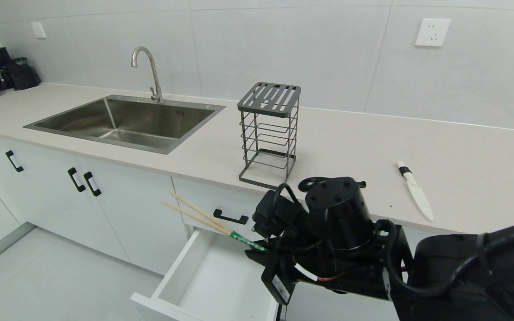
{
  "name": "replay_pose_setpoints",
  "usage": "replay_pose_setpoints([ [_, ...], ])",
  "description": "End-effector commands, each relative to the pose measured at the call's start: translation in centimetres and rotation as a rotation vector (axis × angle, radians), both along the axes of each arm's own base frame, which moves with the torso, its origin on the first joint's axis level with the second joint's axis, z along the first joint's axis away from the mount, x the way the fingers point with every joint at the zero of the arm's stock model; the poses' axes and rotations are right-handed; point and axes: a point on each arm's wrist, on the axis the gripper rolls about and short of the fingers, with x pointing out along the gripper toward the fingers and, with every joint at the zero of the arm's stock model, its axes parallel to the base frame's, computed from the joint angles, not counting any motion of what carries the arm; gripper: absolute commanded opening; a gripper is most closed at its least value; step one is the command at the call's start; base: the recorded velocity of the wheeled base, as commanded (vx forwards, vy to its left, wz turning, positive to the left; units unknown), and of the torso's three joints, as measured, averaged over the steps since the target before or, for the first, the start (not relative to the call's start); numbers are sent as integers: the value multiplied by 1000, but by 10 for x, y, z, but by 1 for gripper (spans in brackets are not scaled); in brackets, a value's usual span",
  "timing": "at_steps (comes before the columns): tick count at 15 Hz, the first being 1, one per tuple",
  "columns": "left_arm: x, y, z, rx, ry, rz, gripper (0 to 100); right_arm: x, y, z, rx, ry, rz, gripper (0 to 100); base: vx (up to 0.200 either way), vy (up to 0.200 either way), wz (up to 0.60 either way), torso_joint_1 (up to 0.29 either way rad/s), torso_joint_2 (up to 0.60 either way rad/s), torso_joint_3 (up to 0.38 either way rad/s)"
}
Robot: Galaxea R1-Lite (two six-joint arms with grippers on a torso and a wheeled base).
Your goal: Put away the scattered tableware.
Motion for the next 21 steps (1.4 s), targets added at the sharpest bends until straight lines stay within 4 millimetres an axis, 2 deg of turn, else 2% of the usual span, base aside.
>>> replay_pose_setpoints([
  [1, 0, 0, 0, 0, 1, 0, 100, -6, 15, -19, -38, 27, 40, 0, 0, 0, 0, 0, 0, 0],
  [7, 0, 0, 0, 0, 1, 0, 100, 6, 38, -45, -73, 46, 50, 0, 0, 0, 0, -69, 140, 76],
  [9, 0, 0, 0, 0, 1, 0, 100, 7, 39, -53, -91, 58, 50, 0, 0, 0, 0, -217, 456, 232],
  [13, 0, 0, 0, 0, 1, 0, 100, 13, 40, -54, -88, 57, 34, 0, 0, 0, 0, -194, 415, 214],
  [21, 0, 0, 0, 0, 1, 0, 100, 32, 33, -72, -121, 78, -20, 0, 0, 0, 0, -43, 84, 46],
])
